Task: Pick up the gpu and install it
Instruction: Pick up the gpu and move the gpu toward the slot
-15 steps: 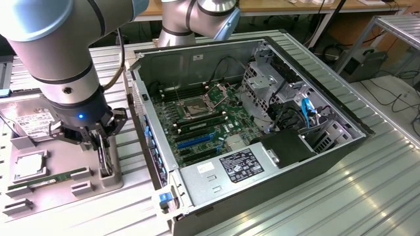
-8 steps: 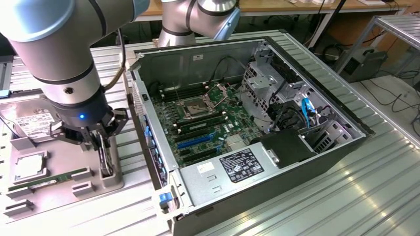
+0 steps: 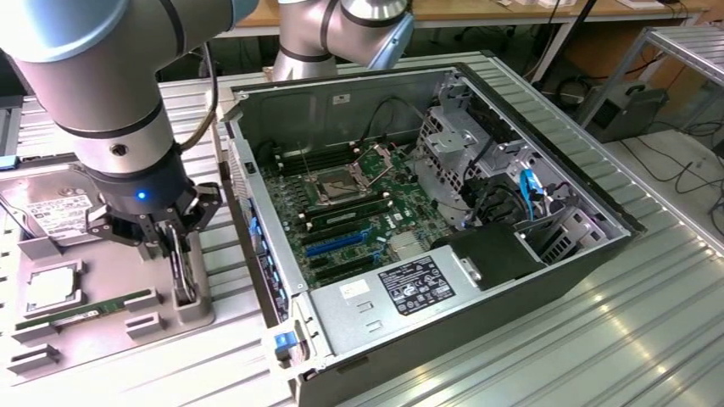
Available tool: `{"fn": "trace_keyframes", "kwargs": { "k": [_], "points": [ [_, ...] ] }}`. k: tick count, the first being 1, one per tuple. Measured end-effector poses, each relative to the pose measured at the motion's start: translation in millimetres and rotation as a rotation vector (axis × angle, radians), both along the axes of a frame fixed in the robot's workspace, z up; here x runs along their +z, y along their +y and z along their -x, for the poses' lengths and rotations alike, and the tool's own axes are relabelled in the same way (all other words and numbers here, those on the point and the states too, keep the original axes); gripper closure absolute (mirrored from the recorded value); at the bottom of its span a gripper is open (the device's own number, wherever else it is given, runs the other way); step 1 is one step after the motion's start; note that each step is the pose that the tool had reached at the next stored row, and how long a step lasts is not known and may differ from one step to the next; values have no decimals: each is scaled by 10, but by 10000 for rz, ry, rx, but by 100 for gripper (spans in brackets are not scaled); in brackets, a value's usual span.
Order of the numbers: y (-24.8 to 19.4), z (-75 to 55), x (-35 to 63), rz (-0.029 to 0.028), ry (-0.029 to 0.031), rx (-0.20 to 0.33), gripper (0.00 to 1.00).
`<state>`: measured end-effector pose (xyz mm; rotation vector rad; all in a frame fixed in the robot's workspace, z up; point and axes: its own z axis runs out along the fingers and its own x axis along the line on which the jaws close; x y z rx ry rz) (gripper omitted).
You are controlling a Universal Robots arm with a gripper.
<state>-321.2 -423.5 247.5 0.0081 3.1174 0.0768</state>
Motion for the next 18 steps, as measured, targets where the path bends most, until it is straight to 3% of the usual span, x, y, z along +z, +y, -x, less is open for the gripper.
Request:
{"fn": "trace_keyframes", "kwargs": {
  "k": [6, 18],
  "points": [
    [22, -5, 179, 50, -1, 2, 74],
    [28, -29, 767, 74, 0, 4, 74]
  ]
}}
